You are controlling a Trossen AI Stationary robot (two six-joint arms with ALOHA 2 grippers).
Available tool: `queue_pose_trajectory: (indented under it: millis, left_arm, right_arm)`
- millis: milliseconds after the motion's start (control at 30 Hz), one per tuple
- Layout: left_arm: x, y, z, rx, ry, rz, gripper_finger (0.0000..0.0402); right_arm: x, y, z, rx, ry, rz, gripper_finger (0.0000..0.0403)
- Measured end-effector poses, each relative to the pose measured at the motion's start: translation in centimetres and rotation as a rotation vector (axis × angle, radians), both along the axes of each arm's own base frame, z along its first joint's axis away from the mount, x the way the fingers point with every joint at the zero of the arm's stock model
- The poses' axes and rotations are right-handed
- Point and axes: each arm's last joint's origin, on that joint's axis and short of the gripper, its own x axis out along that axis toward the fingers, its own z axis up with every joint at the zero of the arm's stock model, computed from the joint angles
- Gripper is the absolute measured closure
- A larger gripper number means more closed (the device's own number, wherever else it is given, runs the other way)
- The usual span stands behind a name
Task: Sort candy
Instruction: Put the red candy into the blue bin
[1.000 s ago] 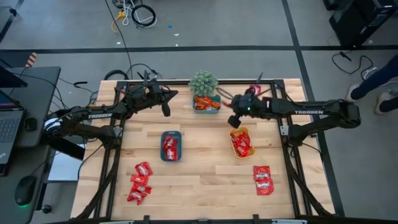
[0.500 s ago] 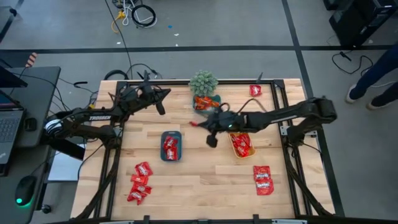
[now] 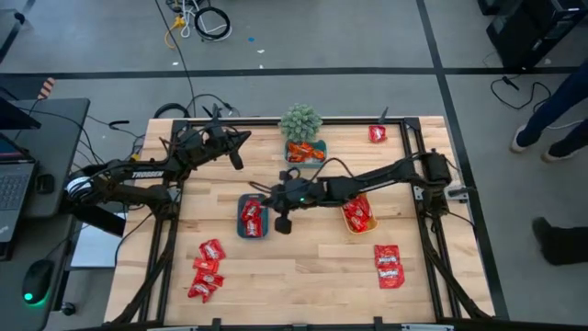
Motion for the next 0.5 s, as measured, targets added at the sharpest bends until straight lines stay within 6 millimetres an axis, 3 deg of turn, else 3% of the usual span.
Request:
queue_pose_trajectory:
  millis: [300,500]
  left_arm:
    - [0.0,0.0,0.0,0.000,0.001,0.002,0.0390]
    - [0.0,0.0,0.0,0.000,0.002,0.008,0.0390]
  right_arm:
    - [2.8,-1.1,-3.3,-0.024,0.048,0.016,0.0403]
    - [3.3,-1.4,-4.3,-0.028,0.068,0.034,0.0387]
